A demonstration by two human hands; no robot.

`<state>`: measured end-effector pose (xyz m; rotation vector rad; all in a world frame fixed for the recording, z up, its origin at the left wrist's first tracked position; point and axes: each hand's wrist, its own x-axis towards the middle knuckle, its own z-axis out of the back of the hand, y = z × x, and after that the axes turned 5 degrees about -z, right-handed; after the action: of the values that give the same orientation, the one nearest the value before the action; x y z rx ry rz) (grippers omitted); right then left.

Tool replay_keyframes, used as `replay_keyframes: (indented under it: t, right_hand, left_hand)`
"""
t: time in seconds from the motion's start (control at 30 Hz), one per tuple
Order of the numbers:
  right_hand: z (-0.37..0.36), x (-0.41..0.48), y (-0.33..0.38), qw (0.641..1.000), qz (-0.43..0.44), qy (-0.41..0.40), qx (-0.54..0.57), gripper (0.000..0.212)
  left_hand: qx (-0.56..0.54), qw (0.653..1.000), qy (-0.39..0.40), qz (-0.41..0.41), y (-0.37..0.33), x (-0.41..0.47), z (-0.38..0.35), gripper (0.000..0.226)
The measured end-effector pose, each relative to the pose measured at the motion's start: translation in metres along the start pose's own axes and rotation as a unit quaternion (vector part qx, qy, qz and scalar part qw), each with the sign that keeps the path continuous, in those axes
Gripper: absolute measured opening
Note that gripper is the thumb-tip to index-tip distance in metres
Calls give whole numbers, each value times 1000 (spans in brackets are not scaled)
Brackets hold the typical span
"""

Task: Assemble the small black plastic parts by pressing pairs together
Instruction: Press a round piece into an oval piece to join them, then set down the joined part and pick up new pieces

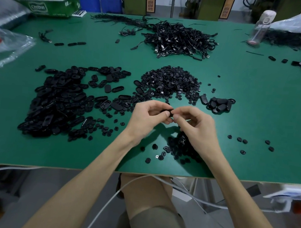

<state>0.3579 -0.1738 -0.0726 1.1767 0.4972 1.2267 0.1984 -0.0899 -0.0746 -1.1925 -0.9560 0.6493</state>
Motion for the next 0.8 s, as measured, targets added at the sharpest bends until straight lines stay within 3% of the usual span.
replay_keyframes:
  t: [0.27, 0.37, 0.47, 0.53, 0.63, 0.73, 0.8]
  right_hand:
    - [3, -1, 3, 999, -27, -11, 17, 19]
    - [6, 1, 1, 994, -49, -72, 67, 26]
    - [10, 4, -2, 980, -96, -122, 127, 51]
    - [10, 7, -6, 967, -133, -116, 183, 71]
    - [7, 8, -10, 963, -154, -86, 202, 84]
    - [6, 8, -9, 971, -147, -77, 170, 75]
    - [6, 8, -8, 979, -132, -75, 137, 64]
  left_hand:
    - [0, 1000, 11, 15, -3, 0, 0, 19]
    - [68, 998, -4, -4, -8, 4, 4, 20]
    - [182, 981, -73, -11, -14, 11, 32, 21]
    - [293, 949, -119, 2, -18, 15, 62, 30]
    - [475, 866, -153, 44, -17, 19, 112, 40]
    - [624, 762, -137, 107, -12, 17, 154, 36]
    - [662, 729, -113, 132, -7, 14, 169, 27]
